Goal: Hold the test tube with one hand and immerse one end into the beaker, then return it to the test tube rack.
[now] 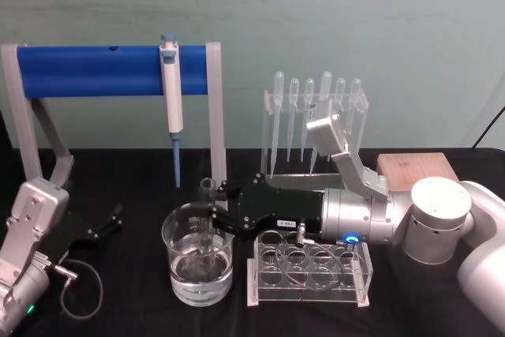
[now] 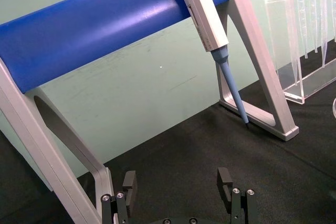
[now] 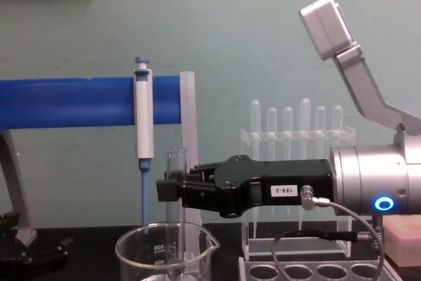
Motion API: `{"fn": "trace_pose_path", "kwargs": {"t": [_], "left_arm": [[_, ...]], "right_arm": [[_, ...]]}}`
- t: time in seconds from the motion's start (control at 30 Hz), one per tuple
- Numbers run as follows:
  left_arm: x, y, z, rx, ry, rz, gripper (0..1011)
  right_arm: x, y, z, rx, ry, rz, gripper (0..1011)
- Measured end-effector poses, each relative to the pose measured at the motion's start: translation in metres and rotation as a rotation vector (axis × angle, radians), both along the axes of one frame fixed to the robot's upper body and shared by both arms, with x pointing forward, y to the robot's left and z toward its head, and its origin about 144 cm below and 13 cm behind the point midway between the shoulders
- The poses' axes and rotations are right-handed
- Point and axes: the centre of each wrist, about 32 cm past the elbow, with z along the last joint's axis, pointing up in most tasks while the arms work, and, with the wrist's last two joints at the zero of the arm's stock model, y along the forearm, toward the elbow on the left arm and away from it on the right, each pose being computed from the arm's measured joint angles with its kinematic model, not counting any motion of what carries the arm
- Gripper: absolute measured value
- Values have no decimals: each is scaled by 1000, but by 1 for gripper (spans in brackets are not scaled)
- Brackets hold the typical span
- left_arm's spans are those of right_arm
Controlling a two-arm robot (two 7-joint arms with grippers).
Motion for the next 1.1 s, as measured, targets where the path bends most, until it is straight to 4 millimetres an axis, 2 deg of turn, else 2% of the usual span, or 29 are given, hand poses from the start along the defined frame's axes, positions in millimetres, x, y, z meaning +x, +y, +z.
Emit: {"fn": "trace_pose_path", "kwargs": {"t": [1.1], "left_arm": [[0, 0, 0, 0, 0, 0, 1000]], "right_arm": [[6, 2, -9, -12, -30, -5, 235]]}}
